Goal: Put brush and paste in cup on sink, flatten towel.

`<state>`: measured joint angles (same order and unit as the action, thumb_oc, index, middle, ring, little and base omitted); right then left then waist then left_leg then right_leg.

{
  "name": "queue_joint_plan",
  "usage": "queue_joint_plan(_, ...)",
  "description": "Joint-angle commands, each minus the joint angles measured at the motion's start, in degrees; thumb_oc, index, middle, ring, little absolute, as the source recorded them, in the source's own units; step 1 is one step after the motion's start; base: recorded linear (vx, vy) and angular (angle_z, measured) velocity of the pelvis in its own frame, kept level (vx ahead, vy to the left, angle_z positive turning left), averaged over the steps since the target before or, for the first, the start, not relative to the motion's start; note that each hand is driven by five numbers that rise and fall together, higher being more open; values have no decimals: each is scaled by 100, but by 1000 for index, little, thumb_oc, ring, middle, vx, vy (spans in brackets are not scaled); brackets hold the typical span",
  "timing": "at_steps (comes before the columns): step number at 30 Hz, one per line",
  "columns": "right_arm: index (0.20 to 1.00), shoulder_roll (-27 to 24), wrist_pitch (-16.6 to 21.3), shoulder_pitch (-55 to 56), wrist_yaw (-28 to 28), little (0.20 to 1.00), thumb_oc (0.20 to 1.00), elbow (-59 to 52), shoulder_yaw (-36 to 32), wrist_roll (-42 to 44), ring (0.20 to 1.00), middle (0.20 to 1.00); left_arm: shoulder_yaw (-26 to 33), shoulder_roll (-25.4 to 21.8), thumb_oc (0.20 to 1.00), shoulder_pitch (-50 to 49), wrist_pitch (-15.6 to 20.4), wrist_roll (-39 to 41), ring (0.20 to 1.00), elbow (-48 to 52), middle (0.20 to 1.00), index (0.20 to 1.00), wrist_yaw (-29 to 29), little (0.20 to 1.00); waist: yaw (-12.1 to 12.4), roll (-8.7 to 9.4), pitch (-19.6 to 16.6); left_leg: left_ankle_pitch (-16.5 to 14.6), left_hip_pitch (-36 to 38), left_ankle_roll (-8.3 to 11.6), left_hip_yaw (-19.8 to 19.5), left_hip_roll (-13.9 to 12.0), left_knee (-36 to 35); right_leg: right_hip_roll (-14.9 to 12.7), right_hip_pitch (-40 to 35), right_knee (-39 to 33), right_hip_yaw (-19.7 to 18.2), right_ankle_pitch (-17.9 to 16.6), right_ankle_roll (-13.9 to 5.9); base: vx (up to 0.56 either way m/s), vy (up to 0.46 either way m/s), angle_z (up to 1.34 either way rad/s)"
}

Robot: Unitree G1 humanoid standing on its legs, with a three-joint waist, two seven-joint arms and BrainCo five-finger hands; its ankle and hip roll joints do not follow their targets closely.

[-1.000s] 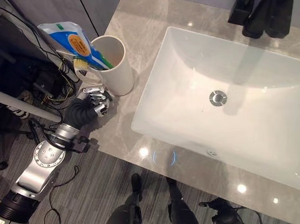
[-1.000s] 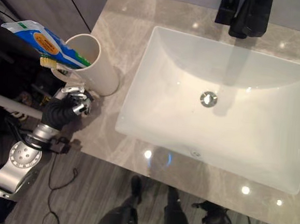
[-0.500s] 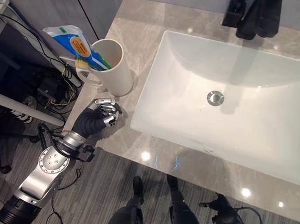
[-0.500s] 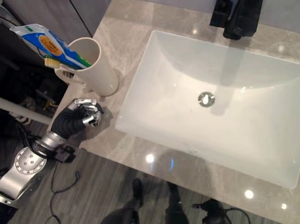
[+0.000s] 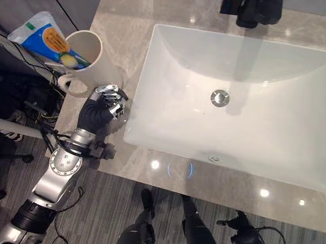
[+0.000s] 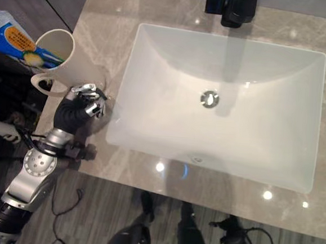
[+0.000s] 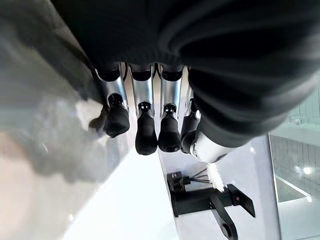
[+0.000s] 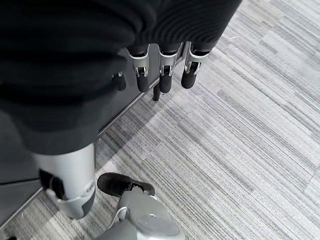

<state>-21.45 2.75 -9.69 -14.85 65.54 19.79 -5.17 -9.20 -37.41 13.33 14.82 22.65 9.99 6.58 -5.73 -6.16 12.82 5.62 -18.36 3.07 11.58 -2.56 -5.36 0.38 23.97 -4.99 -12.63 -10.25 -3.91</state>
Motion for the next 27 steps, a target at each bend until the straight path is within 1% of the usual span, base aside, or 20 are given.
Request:
queue_joint_plan(1,1000,28,125,237,-129,1000,1000,-114,109,181,1000,1000,241,5,200,10,216,-342,200,-234,200,200,468,200,-27,325,-272,49,200,488,-150,-413,36,-494,196,-1,28,-45,-512,0,0,0)
queue_joint_plan(7,1000,14,99,209,-163,1000,1000,-36,138,183,1000,1000,365,-105,200,267,277,-454,200,-293,200,200,674,200,-20,337,-299,35,173,496,-198,-396,36,-501,208,-1,61,-33,-503,0,0,0)
queue_joint_plan(14,1000,-4,88,199,-145,1000,1000,19,117,177,1000,1000,554,-187,200,41,271,-500,200,-279,200,200,679,200,32,362,-326,3,245,485,-196,-398,36,-512,157,-1,66,3,-495,0,0,0)
queue_joint_plan(16,1000,-25,80,193,-159,1000,1000,-4,173,83,1000,1000,656,-206,200,-3,281,-553,200,-275,200,200,764,200,50,375,-323,-2,250,480,-208,-389,36,-510,146,-1,59,11,-491,0,0,0)
queue_joint_plan(17,1000,-62,66,174,-190,1000,1000,-41,295,-99,1000,1000,674,-241,200,34,288,-595,200,-288,200,200,804,200,64,376,-321,2,246,481,-218,-386,36,-512,150,-1,62,10,-488,0,0,0)
queue_joint_plan(18,1000,-77,42,151,-181,1000,1000,-11,379,-226,1000,1000,655,-281,200,105,290,-628,200,-330,200,200,827,200,69,377,-317,3,239,484,-233,-382,36,-520,150,-1,68,11,-485,0,0,0)
queue_joint_plan(22,1000,-61,28,133,-162,1000,1000,-3,373,-161,1000,1000,556,-437,200,494,271,-727,200,-562,200,200,1000,200,35,366,-291,5,186,486,-262,-359,36,-545,178,-1,90,0,-496,0,0,0)
queue_joint_plan(27,1000,-53,45,131,-146,1000,1000,1,370,-98,1000,1000,440,-450,200,756,291,-668,200,-803,200,200,1075,200,11,370,-273,3,174,479,-258,-353,36,-559,196,-1,82,-19,-500,0,0,0)
